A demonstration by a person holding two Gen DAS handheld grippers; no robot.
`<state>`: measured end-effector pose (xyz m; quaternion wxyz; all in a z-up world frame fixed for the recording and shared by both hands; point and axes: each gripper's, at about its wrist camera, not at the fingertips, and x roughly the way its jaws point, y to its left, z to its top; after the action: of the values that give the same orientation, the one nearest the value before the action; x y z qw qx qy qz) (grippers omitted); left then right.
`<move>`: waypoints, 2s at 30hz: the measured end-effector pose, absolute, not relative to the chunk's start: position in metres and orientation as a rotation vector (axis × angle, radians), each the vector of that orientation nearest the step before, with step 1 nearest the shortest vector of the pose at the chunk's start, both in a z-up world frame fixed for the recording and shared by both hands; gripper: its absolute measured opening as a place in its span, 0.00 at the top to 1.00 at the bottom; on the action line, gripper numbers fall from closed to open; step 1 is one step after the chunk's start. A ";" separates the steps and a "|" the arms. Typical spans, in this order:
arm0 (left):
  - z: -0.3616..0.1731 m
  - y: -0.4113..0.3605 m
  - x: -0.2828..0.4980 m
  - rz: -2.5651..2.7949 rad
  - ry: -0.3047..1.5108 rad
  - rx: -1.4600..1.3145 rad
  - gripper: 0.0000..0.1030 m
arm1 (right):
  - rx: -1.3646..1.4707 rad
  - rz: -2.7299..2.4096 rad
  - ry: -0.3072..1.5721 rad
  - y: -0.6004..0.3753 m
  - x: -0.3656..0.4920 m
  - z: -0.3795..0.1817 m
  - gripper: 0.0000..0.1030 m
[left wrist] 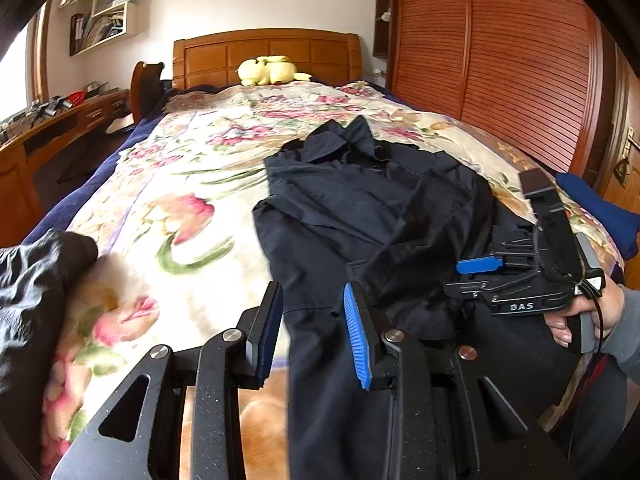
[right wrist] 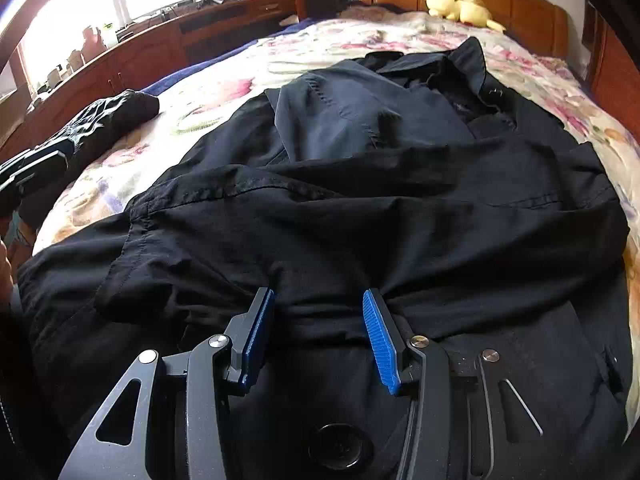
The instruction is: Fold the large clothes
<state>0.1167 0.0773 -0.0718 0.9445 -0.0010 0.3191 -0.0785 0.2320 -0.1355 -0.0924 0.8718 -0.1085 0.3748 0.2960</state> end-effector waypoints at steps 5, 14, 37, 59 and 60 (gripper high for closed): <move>-0.076 0.093 0.113 -0.143 0.661 -0.014 0.68 | -0.223 0.612 0.740 -0.135 0.226 -0.105 0.53; -0.068 0.089 0.107 -0.159 0.688 0.001 0.65 | -0.216 0.612 0.712 -0.138 0.213 -0.109 0.53; -0.111 0.094 0.076 -0.077 0.871 -0.052 0.50 | -0.217 0.332 0.703 -0.288 0.096 -0.064 0.51; -0.118 0.087 0.067 -0.060 0.906 -0.048 0.50 | 0.061 0.239 0.802 -0.378 0.088 -0.097 0.51; -0.118 0.086 0.067 -0.068 0.905 -0.048 0.50 | 0.054 0.239 0.805 -0.376 0.089 -0.097 0.51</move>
<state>0.0673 0.0858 -0.1184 0.8986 -0.0233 0.4369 -0.0326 0.0892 -0.3760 -0.0967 0.9128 0.0262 0.3908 0.1159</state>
